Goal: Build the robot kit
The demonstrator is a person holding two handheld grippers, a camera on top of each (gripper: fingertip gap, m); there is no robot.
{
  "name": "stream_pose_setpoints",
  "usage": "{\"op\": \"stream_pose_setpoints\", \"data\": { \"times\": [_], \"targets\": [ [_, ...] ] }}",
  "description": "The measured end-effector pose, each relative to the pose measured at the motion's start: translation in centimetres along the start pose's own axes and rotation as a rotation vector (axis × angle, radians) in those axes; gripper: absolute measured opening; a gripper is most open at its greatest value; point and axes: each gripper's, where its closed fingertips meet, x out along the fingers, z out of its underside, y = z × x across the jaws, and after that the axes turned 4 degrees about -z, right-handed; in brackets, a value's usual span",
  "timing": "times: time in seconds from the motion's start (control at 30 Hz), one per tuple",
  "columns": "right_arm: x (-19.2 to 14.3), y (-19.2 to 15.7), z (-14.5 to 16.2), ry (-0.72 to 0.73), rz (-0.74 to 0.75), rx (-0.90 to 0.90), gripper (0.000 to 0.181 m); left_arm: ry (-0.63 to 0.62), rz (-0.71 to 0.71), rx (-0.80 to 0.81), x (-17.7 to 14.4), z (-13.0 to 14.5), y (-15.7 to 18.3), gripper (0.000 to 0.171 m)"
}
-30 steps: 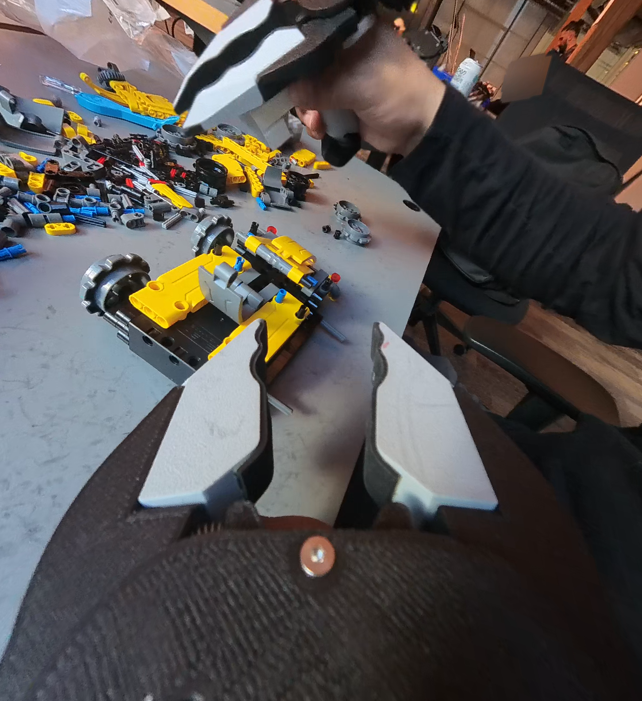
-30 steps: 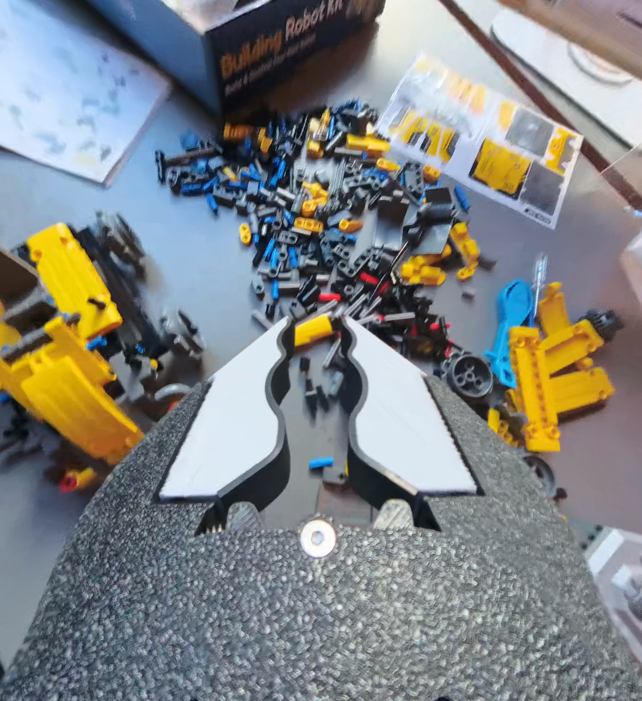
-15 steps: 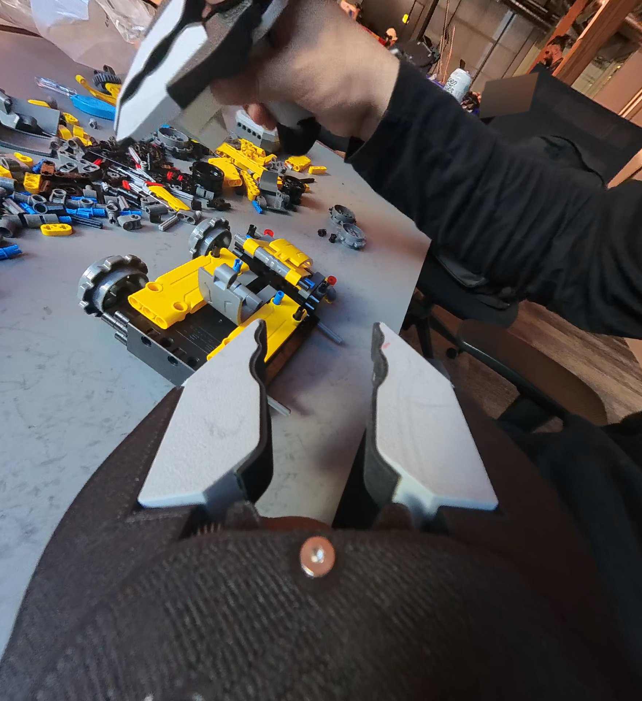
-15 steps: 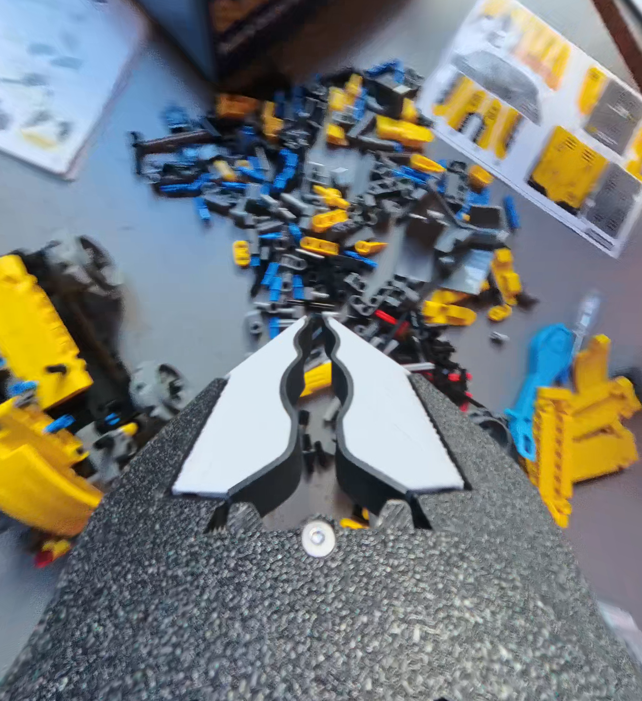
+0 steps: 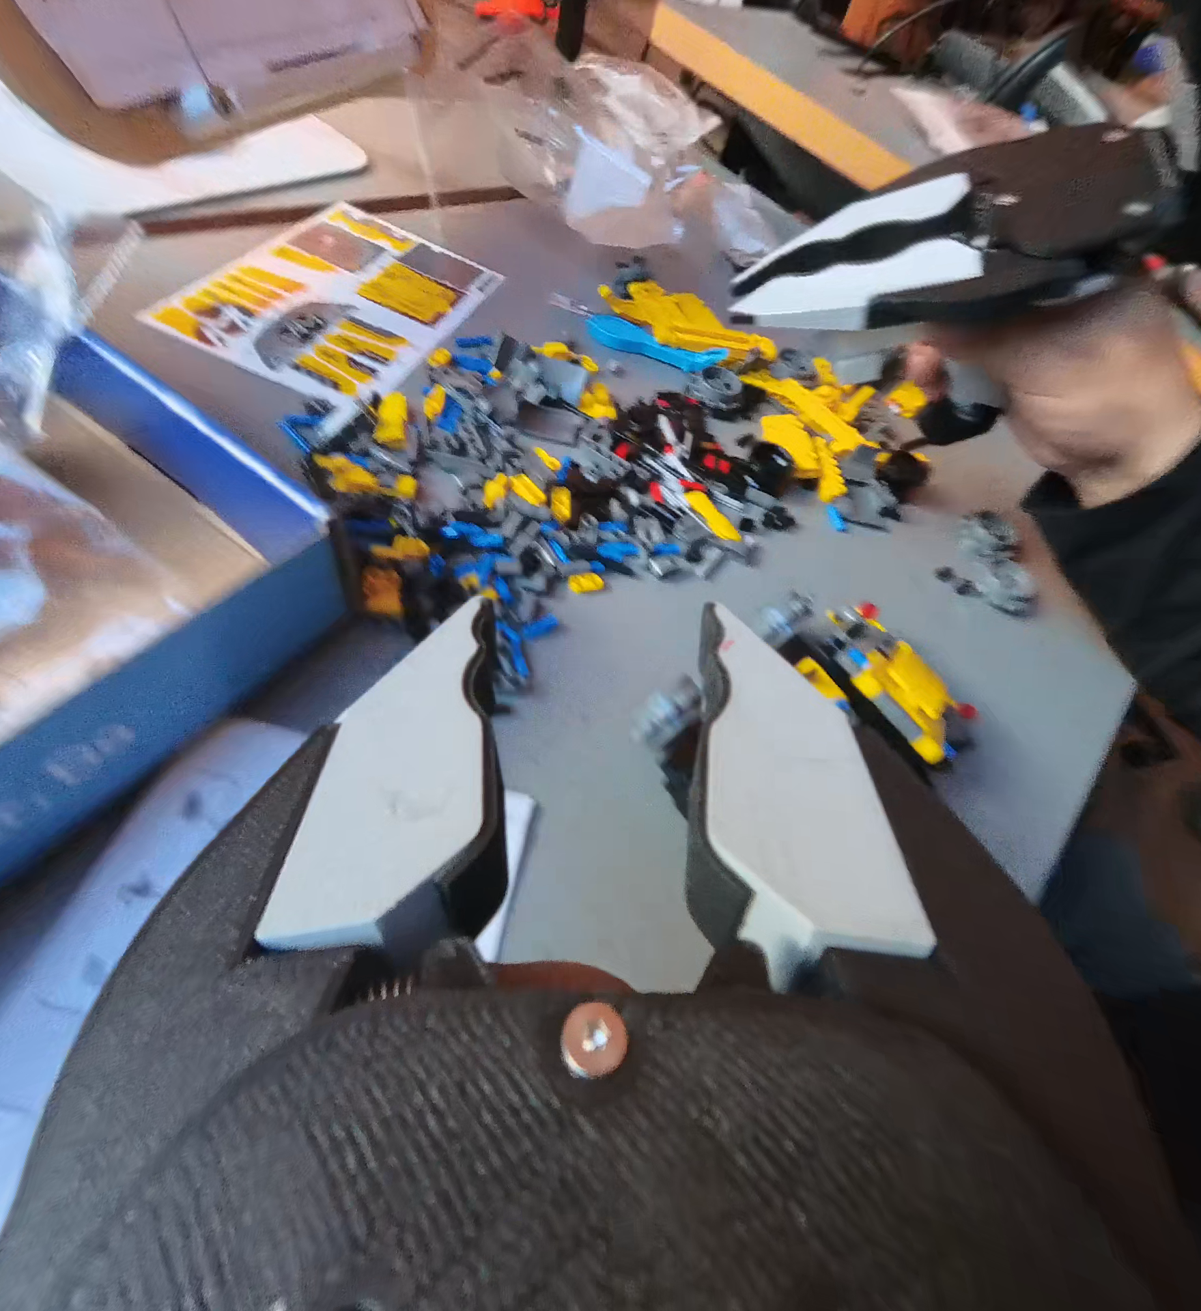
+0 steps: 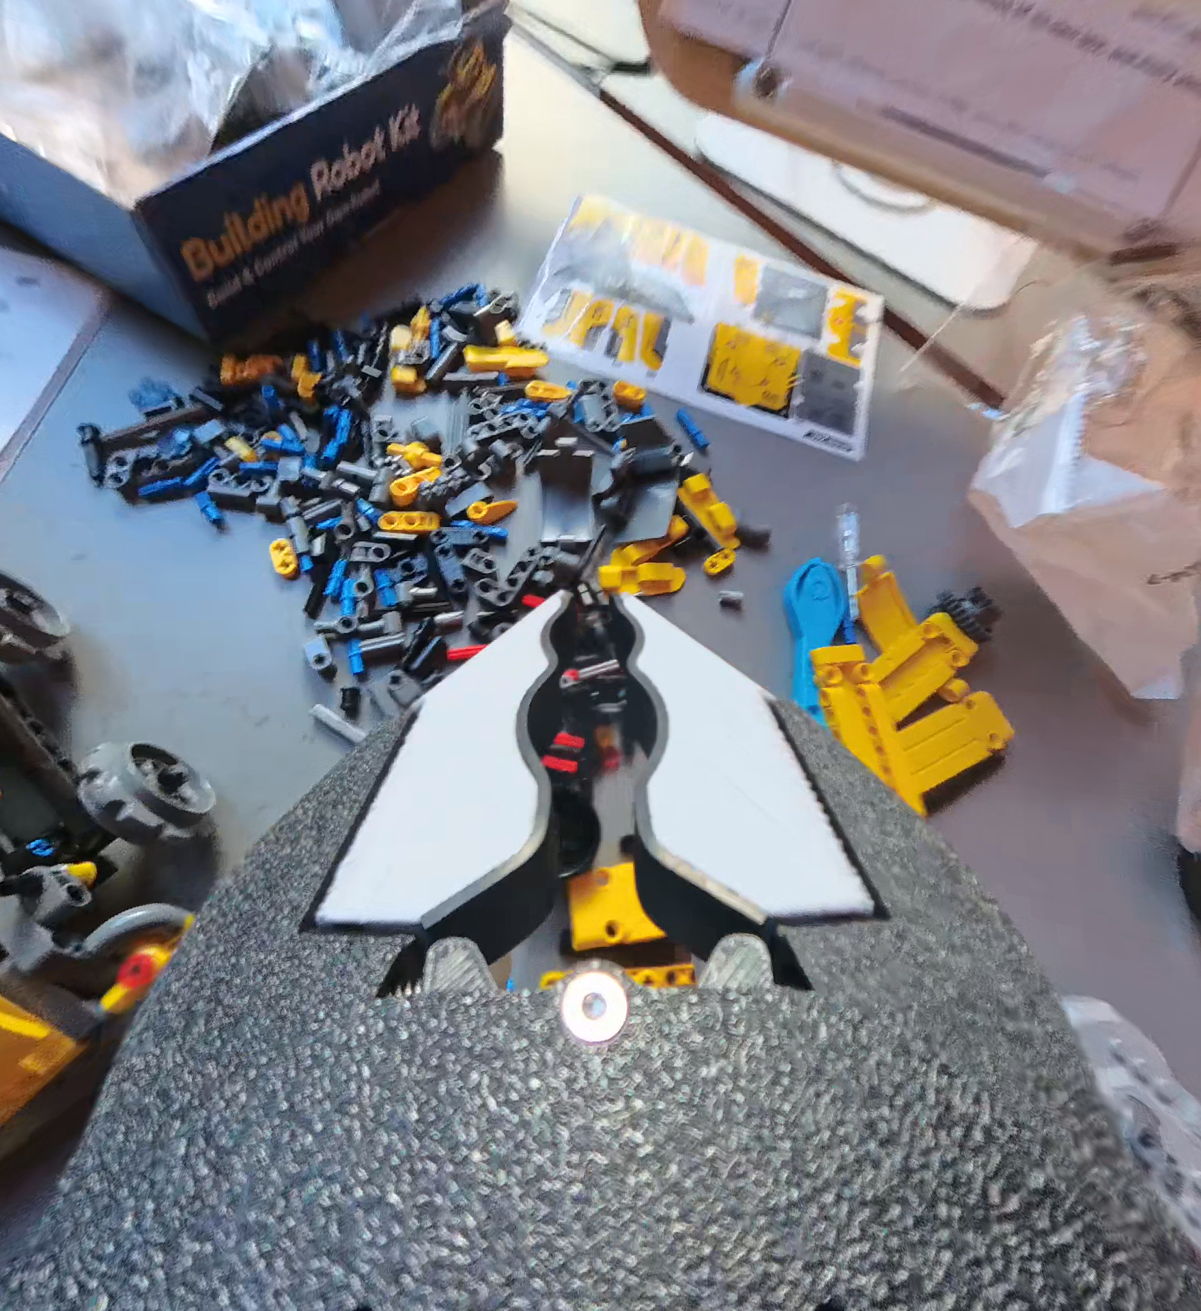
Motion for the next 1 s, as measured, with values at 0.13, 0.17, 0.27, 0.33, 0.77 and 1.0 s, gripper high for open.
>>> {"op": "stream_pose_setpoints", "data": {
  "times": [0.13, 0.17, 0.27, 0.33, 0.77, 1.0],
  "targets": [
    [-1.7, 2.4, -1.7, 0.13, 0.079, -0.012, 0.014, -0.204, -0.043, 0.157, 4.6, -2.1, -2.3, 0.051],
    [-2.1, 3.0, -1.9, 0.153, 0.094, -0.008, 0.019, -0.292, -0.06, 0.212, 5.8, -1.8, -2.9, 0.05],
    [-3.6, 5.0, -2.5, 0.231, 0.147, 0.015, 0.023, -0.517, -0.082, 0.365, 8.7, -0.7, -3.5, 0.041],
    [-4.8, 6.2, -2.4, 0.273, 0.177, 0.038, 0.027, -0.56, -0.062, 0.378, 10.6, -1.2, -3.2, 0.04],
    [-8.5, 9.0, -3.2, 0.468, 0.204, 0.184, 0.023, -0.812, 0.106, 0.492, 15.5, 2.5, -0.1, 0.034],
    [-8.3, 8.9, -3.1, 0.464, 0.219, 0.169, 0.023, -0.843, 0.057, 0.508, 14.5, 2.5, -2.5, 0.03]
  ]
}}
